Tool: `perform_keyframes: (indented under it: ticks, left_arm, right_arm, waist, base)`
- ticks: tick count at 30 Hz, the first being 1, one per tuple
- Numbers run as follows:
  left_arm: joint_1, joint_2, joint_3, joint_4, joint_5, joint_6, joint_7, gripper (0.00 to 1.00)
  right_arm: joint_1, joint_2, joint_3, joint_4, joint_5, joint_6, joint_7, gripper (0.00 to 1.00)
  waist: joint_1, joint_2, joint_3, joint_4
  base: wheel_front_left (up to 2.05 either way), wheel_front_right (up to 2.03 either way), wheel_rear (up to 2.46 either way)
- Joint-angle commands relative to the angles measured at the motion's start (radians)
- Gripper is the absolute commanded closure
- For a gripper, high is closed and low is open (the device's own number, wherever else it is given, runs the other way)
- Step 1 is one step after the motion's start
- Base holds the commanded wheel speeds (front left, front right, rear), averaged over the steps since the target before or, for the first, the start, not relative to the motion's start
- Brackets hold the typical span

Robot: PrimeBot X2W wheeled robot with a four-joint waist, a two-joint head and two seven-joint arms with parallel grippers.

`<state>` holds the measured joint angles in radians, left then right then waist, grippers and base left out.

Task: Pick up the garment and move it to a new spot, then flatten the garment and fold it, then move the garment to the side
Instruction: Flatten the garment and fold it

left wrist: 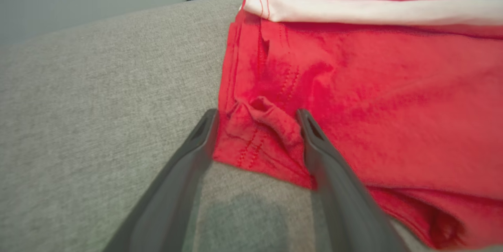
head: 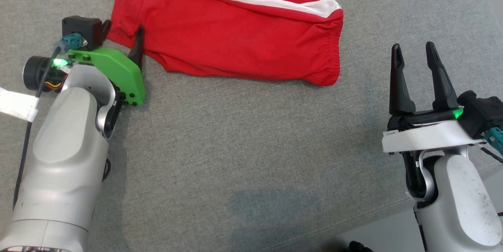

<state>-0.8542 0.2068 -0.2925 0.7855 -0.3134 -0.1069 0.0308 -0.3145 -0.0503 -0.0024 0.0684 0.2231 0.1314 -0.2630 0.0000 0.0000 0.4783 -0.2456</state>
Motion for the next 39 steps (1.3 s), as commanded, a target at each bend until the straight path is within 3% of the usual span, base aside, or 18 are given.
perform_keyframes:
  ticks: [1,2,3,4,12,20,26,35,38,39]
  left_arm:
    - [0.001,0.000,-0.002,0.025,-0.009,-0.005,0.019,0.00]
    - [-0.001,-0.003,-0.005,0.042,-0.014,-0.006,0.030,0.03]
    - [-0.004,-0.006,-0.009,0.056,-0.023,-0.008,0.041,0.63]
    - [-0.008,-0.008,-0.012,0.067,-0.030,-0.011,0.049,1.00]
    - [-0.018,-0.009,-0.022,0.083,-0.057,-0.018,0.022,1.00]
    - [0.085,-0.035,0.009,-0.015,-0.109,-0.004,-0.073,1.00]
    - [0.262,-0.059,0.030,-0.202,-0.138,0.053,-0.141,1.00]
    - [0.534,-0.069,0.028,-0.478,-0.165,0.138,-0.091,1.00]
    - [0.579,-0.074,0.016,-0.527,-0.174,0.146,-0.069,1.00]
    - [0.585,-0.075,0.016,-0.540,-0.175,0.149,-0.067,0.86]
  right_arm:
    - [-0.006,-0.002,0.000,0.003,0.002,-0.001,-0.005,0.00]
    - [-0.005,-0.002,0.000,0.004,0.002,-0.001,-0.005,0.00]
    - [-0.005,-0.001,0.001,0.006,0.000,-0.001,-0.005,0.00]
    - [-0.005,-0.001,0.002,0.008,-0.001,-0.001,-0.005,0.00]
    - [-0.007,-0.002,-0.006,0.010,-0.002,-0.001,-0.005,0.00]
    - [0.017,-0.002,-0.023,0.008,-0.019,-0.001,-0.005,0.00]
    - [0.044,-0.002,-0.034,0.016,-0.037,-0.001,-0.005,0.00]
    - [0.078,-0.002,-0.046,0.028,-0.066,-0.001,-0.005,0.00]
    - [0.084,-0.002,-0.048,0.031,-0.069,-0.001,-0.005,0.00]
    - [0.084,-0.002,-0.047,0.034,-0.069,-0.001,-0.005,0.00]
  waist:
    - [0.0000,0.0000,0.001,-0.001]
    - [0.0000,0.0000,0.001,0.000]
    - [0.0000,0.0000,0.001,0.001]
    - [0.0000,0.0000,0.000,0.002]
    - [0.0000,0.0000,-0.014,0.025]
    - [0.0000,0.0000,-0.046,0.079]
    - [0.0000,0.0000,-0.084,0.140]
    - [0.0000,0.0000,-0.129,0.211]
    - [0.0000,0.0000,-0.133,0.224]
    - [0.0000,0.0000,-0.134,0.226]
  base:
    - [0.00,0.00,0.00]
    - [0.00,0.00,0.00]
    - [0.00,0.00,0.00]
    - [0.00,0.00,0.00]
    - [0.00,0.00,0.00]
    - [0.00,0.00,0.00]
    - [0.00,0.00,0.00]
    - [0.00,0.00,0.00]
    - [0.00,0.00,0.00]
    - [0.00,0.00,0.00]
